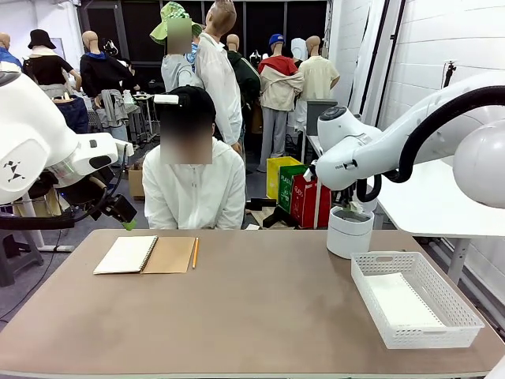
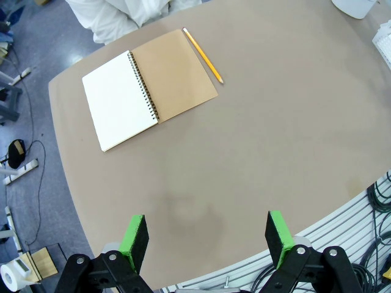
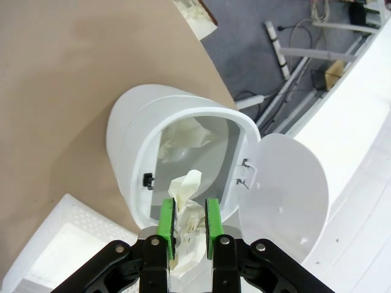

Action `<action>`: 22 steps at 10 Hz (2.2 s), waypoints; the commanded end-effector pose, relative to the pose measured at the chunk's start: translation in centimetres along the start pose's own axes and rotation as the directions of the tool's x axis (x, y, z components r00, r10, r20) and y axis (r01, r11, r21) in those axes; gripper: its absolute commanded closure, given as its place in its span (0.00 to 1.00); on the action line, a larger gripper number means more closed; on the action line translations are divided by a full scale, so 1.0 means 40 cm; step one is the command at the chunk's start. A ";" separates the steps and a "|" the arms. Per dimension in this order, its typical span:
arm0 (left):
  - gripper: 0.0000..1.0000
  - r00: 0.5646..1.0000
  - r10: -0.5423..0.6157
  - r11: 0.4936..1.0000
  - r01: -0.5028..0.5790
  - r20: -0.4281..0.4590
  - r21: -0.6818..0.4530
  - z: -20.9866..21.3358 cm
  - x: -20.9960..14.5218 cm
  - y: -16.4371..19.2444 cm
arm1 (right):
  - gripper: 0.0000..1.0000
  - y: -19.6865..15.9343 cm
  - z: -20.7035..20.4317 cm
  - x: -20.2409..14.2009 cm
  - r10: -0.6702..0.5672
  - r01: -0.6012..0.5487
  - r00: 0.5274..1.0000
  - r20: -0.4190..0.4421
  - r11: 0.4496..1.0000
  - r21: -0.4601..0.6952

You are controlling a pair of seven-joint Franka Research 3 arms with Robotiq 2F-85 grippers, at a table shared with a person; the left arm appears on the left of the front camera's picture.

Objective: Sort the paper based on its condition.
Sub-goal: If a person hands you a paper, place it in the Organizing basket , and if it's crumpled, put it in the Trash can.

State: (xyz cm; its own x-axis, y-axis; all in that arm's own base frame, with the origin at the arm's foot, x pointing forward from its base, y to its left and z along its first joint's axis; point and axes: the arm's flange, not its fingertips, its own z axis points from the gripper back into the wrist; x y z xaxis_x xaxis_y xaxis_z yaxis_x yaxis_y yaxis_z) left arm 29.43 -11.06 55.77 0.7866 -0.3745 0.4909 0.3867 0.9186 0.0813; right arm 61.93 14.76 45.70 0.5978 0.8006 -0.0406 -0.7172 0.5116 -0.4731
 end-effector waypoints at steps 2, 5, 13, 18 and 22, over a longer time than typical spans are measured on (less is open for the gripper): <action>0.00 1.000 0.000 1.000 0.000 0.001 -0.002 0.001 0.000 0.000 | 0.74 0.005 -0.048 -0.006 -0.038 0.038 0.999 0.001 0.998 -0.048; 0.00 1.000 0.000 1.000 0.000 0.001 -0.002 0.001 0.000 0.000 | 0.71 -0.011 -0.062 -0.008 -0.060 0.060 0.998 0.009 0.996 -0.072; 0.00 1.000 0.000 1.000 0.000 0.001 -0.002 0.001 0.000 0.000 | 0.00 -0.010 -0.029 -0.011 -0.071 0.071 0.997 0.009 0.996 -0.051; 0.00 1.000 0.000 1.000 0.000 0.001 -0.002 0.001 0.000 0.000 | 0.00 0.011 0.031 -0.003 -0.077 0.079 0.997 -0.028 0.996 0.043; 0.00 1.000 0.000 1.000 0.000 0.001 -0.002 0.001 0.000 0.000 | 0.00 0.013 0.018 0.001 -0.060 0.060 0.998 -0.012 0.998 0.019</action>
State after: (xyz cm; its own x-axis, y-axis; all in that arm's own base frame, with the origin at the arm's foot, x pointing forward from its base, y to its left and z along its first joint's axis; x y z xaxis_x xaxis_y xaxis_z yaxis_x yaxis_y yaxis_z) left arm 29.43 -11.06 55.77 0.7866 -0.3745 0.4909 0.3867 0.9186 0.0813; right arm 61.07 15.40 46.28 0.6490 0.7603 -0.0277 -0.6869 0.5698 -0.4511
